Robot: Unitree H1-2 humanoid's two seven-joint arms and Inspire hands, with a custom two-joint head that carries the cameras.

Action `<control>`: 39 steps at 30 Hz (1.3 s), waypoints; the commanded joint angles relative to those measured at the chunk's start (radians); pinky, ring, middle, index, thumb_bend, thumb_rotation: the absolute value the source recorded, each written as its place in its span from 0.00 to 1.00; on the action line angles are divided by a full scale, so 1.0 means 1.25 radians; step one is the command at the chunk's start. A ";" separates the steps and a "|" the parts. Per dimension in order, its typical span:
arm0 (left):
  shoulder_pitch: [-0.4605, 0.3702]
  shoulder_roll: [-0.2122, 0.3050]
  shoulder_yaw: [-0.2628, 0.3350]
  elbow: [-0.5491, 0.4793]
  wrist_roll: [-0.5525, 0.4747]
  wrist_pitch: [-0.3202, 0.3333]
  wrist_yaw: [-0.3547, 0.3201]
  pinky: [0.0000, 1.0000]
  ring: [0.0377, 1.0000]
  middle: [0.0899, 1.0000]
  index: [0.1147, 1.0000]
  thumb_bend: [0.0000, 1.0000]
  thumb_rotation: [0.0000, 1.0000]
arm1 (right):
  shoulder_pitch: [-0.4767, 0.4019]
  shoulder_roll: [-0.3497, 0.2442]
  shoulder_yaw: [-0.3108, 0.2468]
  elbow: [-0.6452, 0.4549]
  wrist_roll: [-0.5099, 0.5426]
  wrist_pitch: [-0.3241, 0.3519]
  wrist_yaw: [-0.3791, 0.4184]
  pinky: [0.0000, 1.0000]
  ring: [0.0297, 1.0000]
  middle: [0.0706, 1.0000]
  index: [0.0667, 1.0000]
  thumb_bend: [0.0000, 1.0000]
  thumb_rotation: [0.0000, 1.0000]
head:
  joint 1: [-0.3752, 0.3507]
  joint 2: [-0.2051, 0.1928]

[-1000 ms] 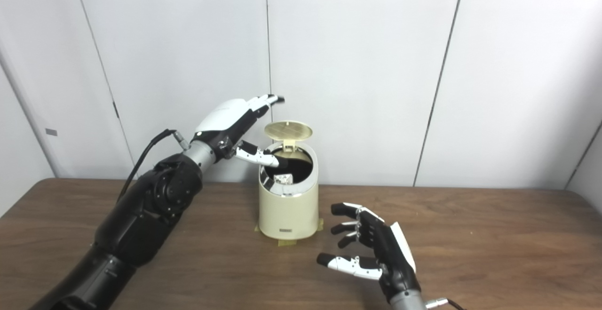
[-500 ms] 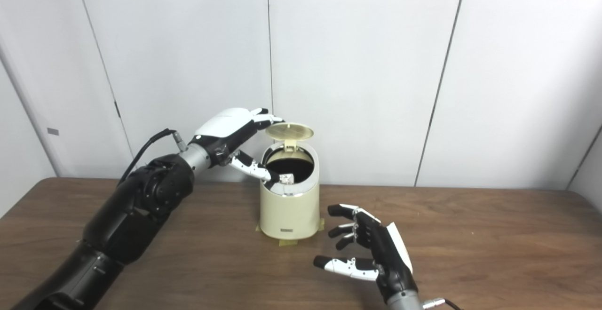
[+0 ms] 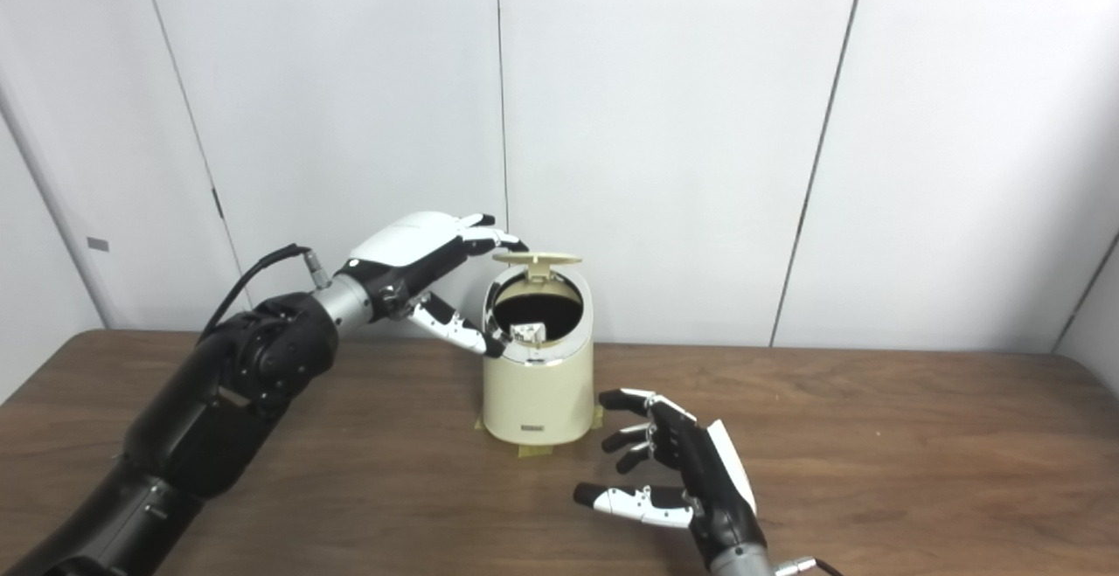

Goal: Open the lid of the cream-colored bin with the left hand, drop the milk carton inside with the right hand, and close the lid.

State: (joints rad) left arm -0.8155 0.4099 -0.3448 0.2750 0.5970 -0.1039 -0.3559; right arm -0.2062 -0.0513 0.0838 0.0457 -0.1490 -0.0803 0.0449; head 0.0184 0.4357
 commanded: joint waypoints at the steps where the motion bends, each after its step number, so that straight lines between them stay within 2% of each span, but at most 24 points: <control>1: -0.028 0.014 0.011 -0.031 -0.003 -0.017 0.008 1.00 1.00 0.90 0.85 0.81 0.32 | -0.034 0.007 -0.001 -0.025 -0.003 -0.004 -0.009 0.45 0.58 0.75 0.67 0.65 0.14 | 0.000 0.002; 14: 0.012 0.011 0.010 -0.064 -0.010 -0.032 0.000 1.00 1.00 0.89 0.84 0.83 0.31 | -0.034 0.015 0.000 -0.043 -0.011 0.022 -0.015 0.45 0.56 0.74 0.67 0.64 0.09 | -0.009 0.022; 24: 0.063 0.005 0.005 -0.110 -0.022 -0.044 -0.025 1.00 1.00 0.89 0.83 0.84 0.29 | -0.038 0.016 0.009 -0.039 -0.033 0.018 -0.018 0.43 0.56 0.74 0.66 0.63 0.07 | -0.019 0.035; 27: 0.073 0.008 -0.003 -0.119 -0.007 -0.063 -0.020 1.00 1.00 0.88 0.83 0.83 0.31 | -0.039 0.017 0.010 -0.041 -0.032 0.024 -0.017 0.44 0.56 0.74 0.67 0.63 0.08 | -0.021 0.037; 32: 0.087 0.014 -0.023 -0.143 0.039 -0.095 -0.014 1.00 1.00 0.88 0.84 0.81 0.25 | -0.040 0.019 0.011 -0.048 -0.030 0.041 -0.013 0.43 0.56 0.74 0.67 0.63 0.08 | -0.023 0.041; 37: 0.107 0.003 -0.043 -0.172 0.097 -0.083 -0.021 1.00 1.00 0.90 0.86 0.82 0.24 | -0.040 0.020 0.011 -0.054 -0.023 0.056 -0.010 0.43 0.56 0.75 0.67 0.64 0.07 | -0.023 0.041; 39: 0.114 -0.001 -0.054 -0.188 0.132 -0.066 -0.033 1.00 1.00 0.92 0.87 0.82 0.27 | -0.040 0.020 0.012 -0.056 -0.026 0.058 -0.010 0.44 0.56 0.76 0.67 0.64 0.07 | -0.024 0.045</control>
State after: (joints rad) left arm -0.6450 0.4106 -0.4079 0.0687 0.7336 -0.1979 -0.3944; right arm -0.2139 -0.0305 0.0985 0.0140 -0.1838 0.0019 0.0350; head -0.0107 0.4924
